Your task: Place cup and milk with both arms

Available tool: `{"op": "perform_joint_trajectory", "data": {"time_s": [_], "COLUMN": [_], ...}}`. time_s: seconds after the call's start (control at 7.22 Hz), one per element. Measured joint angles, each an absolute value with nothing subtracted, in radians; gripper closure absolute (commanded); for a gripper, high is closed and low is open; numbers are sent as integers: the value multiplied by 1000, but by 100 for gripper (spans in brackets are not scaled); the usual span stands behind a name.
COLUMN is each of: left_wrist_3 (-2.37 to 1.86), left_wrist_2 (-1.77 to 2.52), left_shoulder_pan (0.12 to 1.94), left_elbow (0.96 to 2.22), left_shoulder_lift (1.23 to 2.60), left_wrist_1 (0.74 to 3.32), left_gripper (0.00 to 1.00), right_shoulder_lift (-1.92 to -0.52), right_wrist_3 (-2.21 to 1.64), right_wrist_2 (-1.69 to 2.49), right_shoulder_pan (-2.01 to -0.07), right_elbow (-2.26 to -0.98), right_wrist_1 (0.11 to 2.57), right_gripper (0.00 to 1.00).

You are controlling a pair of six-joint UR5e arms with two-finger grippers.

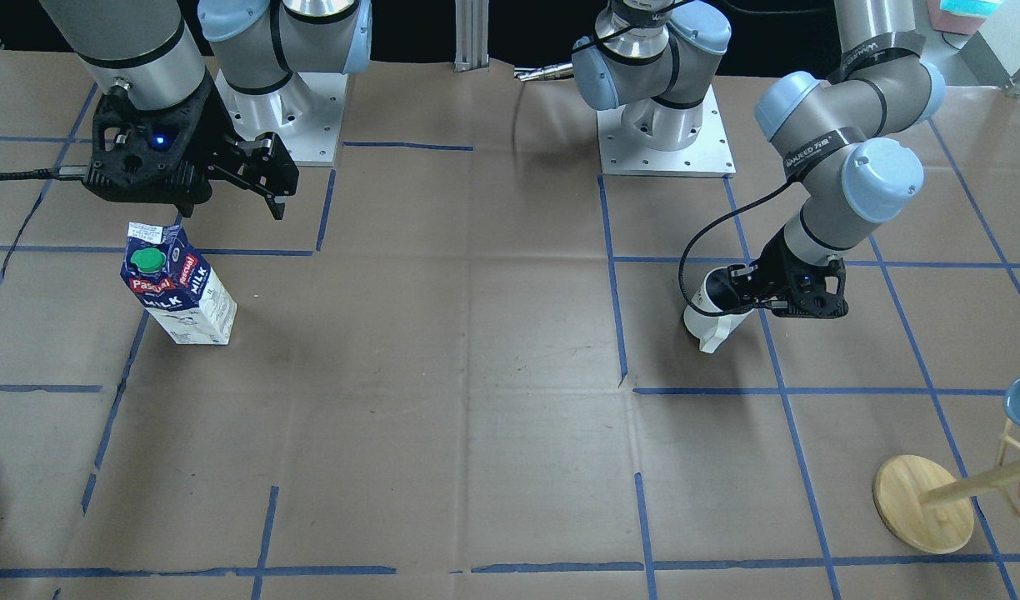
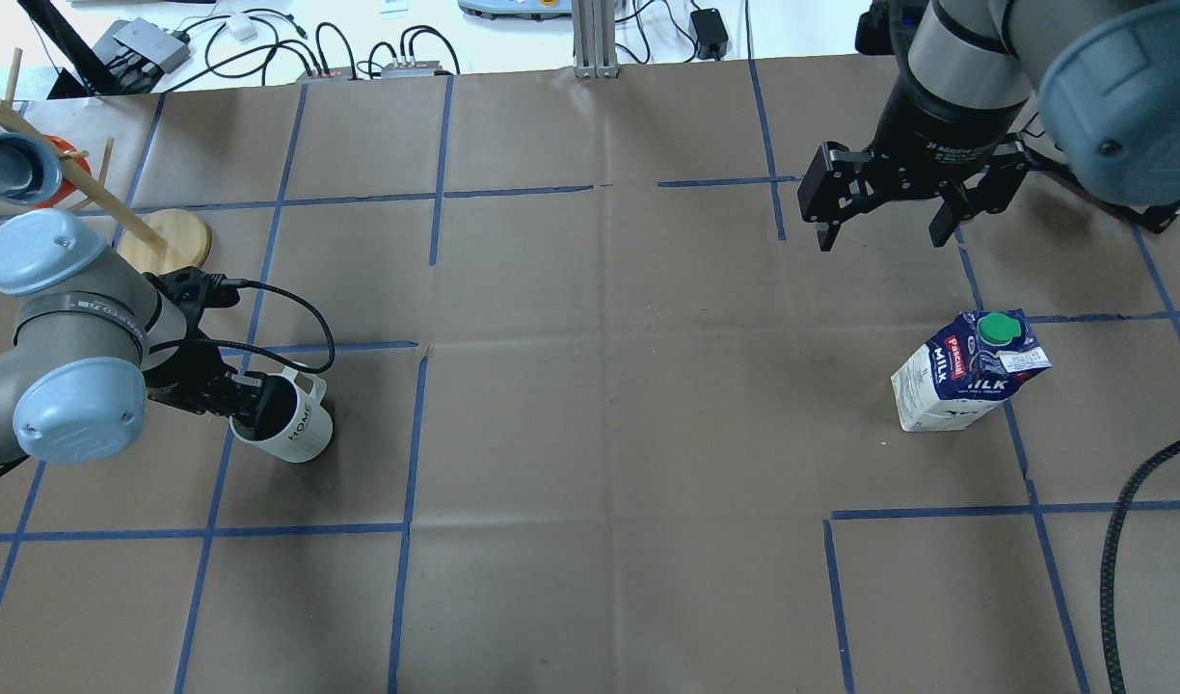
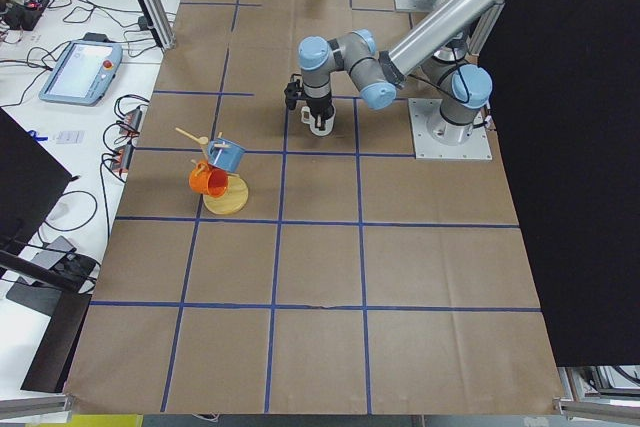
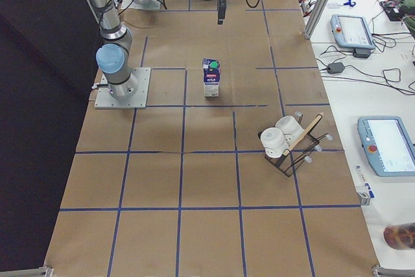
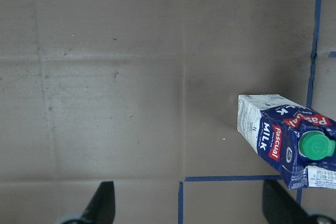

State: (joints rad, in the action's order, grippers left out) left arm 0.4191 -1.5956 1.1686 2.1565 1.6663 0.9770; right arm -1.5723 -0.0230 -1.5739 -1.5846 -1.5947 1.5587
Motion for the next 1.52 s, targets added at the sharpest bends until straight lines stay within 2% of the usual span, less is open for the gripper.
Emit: {"op": "perform_joint_trajectory", "data": {"time_s": [0.28,0.69,0.97,1.52], "left_wrist_3": [355,189,18,-223], "left_wrist_2": [-1590,-1581,-1548,-1534], "left_shoulder_pan": [1207,1375,1514,1731], "left_elbow": [2115,1921,1798,1476], "left_shoulder_lift": [1660,1708,1804,2079], "left_wrist_1": [986,1099,1106,1103], "left_gripper": [100,100,100,100], "right_shoulder_lift": [-1572,-1572,-1572,-1572], "right_wrist_3": [-23,-23,-23,-23], "right_wrist_2": [-1574,-1574,-1573,-1573], "right_shoulder_pan": [-1585,-1585,-1585,-1585], "right_elbow": [-1594,-1595,-1595,-1593], "right_wrist_1": [1559,1560,1559,1560], "right_gripper": [0,0,0,0]}}
